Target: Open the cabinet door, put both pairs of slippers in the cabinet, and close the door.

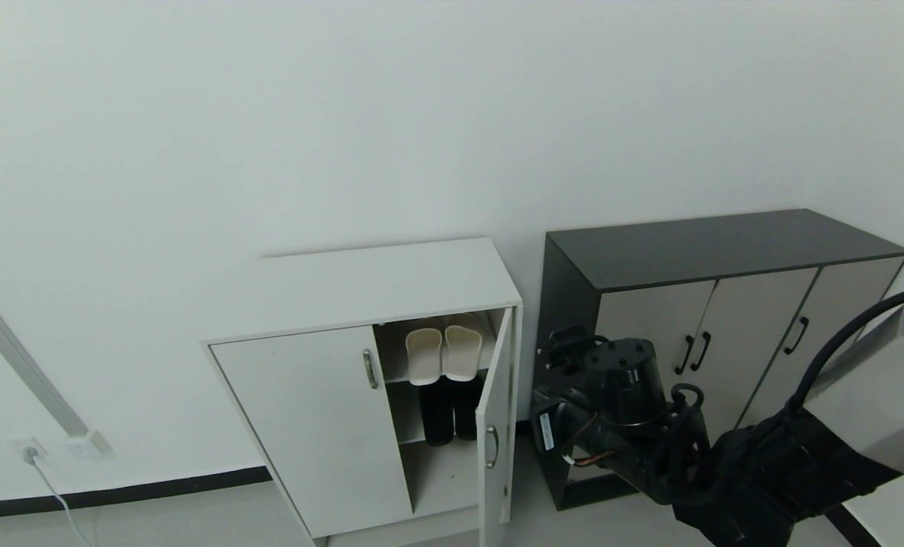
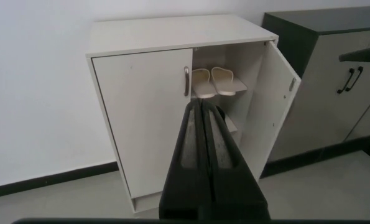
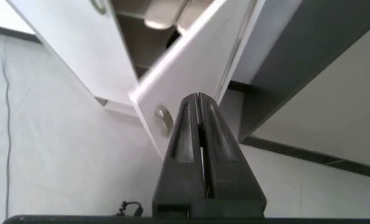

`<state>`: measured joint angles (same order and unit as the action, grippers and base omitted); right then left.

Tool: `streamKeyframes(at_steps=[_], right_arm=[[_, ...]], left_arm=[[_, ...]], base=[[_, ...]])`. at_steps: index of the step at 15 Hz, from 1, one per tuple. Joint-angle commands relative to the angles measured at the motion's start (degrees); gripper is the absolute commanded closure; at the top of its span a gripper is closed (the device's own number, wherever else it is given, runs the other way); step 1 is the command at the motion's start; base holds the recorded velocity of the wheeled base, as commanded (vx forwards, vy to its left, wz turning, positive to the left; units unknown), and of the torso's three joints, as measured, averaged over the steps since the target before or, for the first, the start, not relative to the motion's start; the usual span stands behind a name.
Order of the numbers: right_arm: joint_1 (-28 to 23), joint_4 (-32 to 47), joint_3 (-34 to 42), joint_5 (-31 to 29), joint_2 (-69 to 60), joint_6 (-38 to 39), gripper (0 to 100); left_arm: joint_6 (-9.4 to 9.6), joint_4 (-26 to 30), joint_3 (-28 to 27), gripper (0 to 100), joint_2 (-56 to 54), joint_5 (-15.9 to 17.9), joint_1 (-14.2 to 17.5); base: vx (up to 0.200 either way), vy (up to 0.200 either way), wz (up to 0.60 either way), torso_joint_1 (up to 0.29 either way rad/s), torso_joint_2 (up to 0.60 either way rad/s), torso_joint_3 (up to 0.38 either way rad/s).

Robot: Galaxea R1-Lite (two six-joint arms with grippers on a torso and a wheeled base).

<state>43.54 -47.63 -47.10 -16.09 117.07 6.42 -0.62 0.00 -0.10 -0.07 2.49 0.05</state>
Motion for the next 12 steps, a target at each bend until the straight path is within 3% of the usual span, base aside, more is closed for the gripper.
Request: streamKeyframes(at_steps=[1, 6, 12], right_arm=[[0.6, -0.1, 0.6, 0.0, -0.3, 0.1, 100], [0.9, -0.3, 1.0, 1.5, -0.4, 0.2, 100], [0.4, -2.1, 2.5, 3.9, -0.4, 0.2, 100]], left_arm=[[0.01, 0.0, 0.0, 100, 0.1, 0.1, 0.0], [0.01, 0.0, 0.0, 100, 0.1, 0.1, 0.0], [0.01, 0.0, 0.0, 100, 0.1, 0.0, 0.0]], base=[[0.0, 0.0, 0.0, 0.0, 0.0, 0.0], [0.0, 0.0, 0.6, 0.001, 0.0, 0.001], [0.0, 0.0, 0.0, 0.0, 0.0, 0.0]])
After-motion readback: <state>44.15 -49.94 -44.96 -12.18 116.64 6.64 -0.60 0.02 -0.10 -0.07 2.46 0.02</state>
